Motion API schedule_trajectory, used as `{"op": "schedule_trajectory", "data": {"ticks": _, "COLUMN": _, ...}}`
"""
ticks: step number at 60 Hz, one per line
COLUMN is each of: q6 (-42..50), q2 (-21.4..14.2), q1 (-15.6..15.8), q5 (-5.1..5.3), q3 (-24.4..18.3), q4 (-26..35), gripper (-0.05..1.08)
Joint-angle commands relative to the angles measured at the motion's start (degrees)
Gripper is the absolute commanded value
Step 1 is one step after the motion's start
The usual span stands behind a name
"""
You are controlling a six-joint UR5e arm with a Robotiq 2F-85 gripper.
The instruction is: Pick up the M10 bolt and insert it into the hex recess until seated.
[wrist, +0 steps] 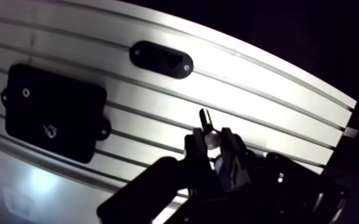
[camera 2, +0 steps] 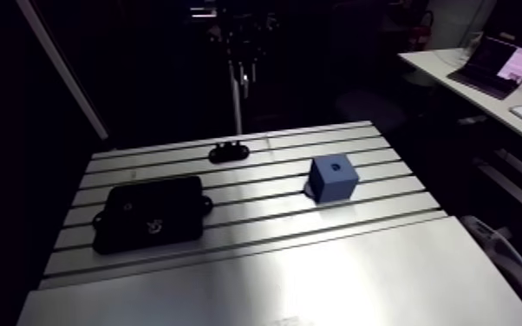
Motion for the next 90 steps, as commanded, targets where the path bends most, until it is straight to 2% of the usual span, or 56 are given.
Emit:
{"op": "schedule_trajectory", "data": {"ticks": 1, "q6": -22.08, "q2": -2.47, "q1": -6.05, "q5": -4.42, "q3": -1.16, "q4": 9.37, "gripper": 0.86}}
{"op": "schedule_trajectory", "data": {"ticks": 13, "q6": -25.00, "q2": -2.50, "q1": -8.50, "q5": -4.88, "q3": -1.64, "q4": 9.76, "gripper": 0.86}}
{"op": "schedule_trajectory", "data": {"ticks": 18, "q6": -25.41, "q2": -2.42, "q1": -8.76, "q5": -5.97, "q3": -1.29, "q4": 9.34, "gripper": 0.86}}
{"op": "schedule_trajectory", "data": {"ticks": 22, "q6": -25.41, "q2": -2.40, "q1": -9.08, "q5": -6.44, "q3": -0.96, "q4": 8.85, "gripper": 0.86}}
{"op": "schedule_trajectory", "data": {"ticks": 31, "q6": -25.33, "q2": -2.42, "q1": -10.33, "q5": -6.47, "q3": 0.61, "q4": 8.71, "gripper": 0.87}}
{"op": "schedule_trajectory", "data": {"ticks": 42, "q6": -24.89, "q2": -2.84, "q1": -10.35, "q5": -6.72, "q3": 1.62, "q4": 8.78, "gripper": 0.90}}
{"op": "schedule_trajectory", "data": {"ticks": 48, "q6": -24.73, "q2": -3.02, "q1": -10.35, "q5": -7.72, "q3": 1.62, "q4": 8.63, "gripper": 0.92}}
{"op": "schedule_trajectory", "data": {"ticks": 50, "q6": -24.55, "q2": -3.19, "q1": -10.35, "q5": -8.68, "q3": 1.70, "q4": 8.32, "gripper": 0.93}}
{"op": "schedule_trajectory", "data": {"ticks": 53, "q6": -24.39, "q2": -3.20, "q1": -10.43, "q5": -8.97, "q3": 1.78, "q4": 7.90, "gripper": 0.93}}
{"op": "schedule_trajectory", "data": {"ticks": 65, "q6": -24.10, "q2": -3.96, "q1": -11.03, "q5": -8.95, "q3": 4.36, "q4": 5.26, "gripper": 0.97}}
{"op": "schedule_trajectory", "data": {"ticks": 72, "q6": -24.18, "q2": -4.57, "q1": -12.43, "q5": -8.94, "q3": 6.53, "q4": 3.51, "gripper": 0.99}}
{"op": "schedule_trajectory", "data": {"ticks": 78, "q6": -24.27, "q2": -5.44, "q1": -13.63, "q5": -8.35, "q3": 8.71, "q4": 0.84, "gripper": 1.01}}
{"op": "schedule_trajectory", "data": {"ticks": 90, "q6": -24.43, "q2": -6.94, "q1": -14.91, "q5": -8.32, "q3": 12.89, "q4": -2.19, "gripper": 1.02}}
